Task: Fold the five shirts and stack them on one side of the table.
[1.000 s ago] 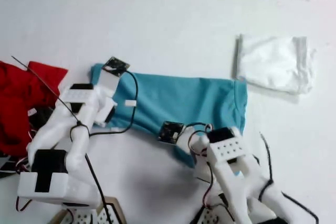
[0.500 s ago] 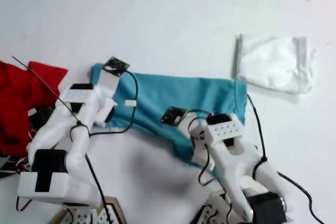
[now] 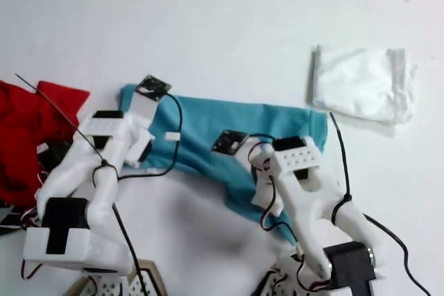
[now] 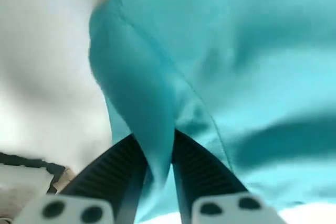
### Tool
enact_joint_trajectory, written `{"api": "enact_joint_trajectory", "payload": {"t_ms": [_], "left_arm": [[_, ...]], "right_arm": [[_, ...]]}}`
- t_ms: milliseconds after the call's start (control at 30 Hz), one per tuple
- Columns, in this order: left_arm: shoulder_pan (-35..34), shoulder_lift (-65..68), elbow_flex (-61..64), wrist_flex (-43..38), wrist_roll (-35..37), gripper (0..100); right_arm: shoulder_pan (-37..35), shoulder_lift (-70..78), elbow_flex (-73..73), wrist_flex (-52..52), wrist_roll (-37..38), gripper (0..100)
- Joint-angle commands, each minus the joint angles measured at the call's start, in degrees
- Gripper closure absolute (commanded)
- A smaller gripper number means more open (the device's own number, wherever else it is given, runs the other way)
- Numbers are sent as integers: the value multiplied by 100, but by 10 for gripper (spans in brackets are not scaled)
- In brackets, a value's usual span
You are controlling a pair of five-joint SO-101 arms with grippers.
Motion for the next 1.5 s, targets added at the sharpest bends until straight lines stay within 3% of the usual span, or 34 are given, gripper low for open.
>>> {"api": "enact_joint_trajectory", "payload": {"t_ms": [0, 533, 900, 1000, 1200, 1400, 1467], "left_arm": [[-105, 9, 22, -185, 53, 973], [-105, 9, 22, -185, 53, 973], [-105, 9, 22, -185, 53, 973], [-105, 9, 22, -185, 53, 973], [-105, 9, 22, -185, 53, 973], [-105, 9, 22, -185, 53, 973], [-105, 9, 22, -185, 53, 973]], "right_arm": [[31, 13, -431, 92, 264, 981], [303, 215, -2585, 84, 413, 981], [901, 3169, -4826, 75, 360, 980], [1068, 3908, -5785, 215, -237, 942], [1411, 4664, -7385, 409, -2558, 864], [1429, 4558, -8484, 1429, -2593, 865], [1420, 4426, -8791, 1938, -2286, 865]]}}
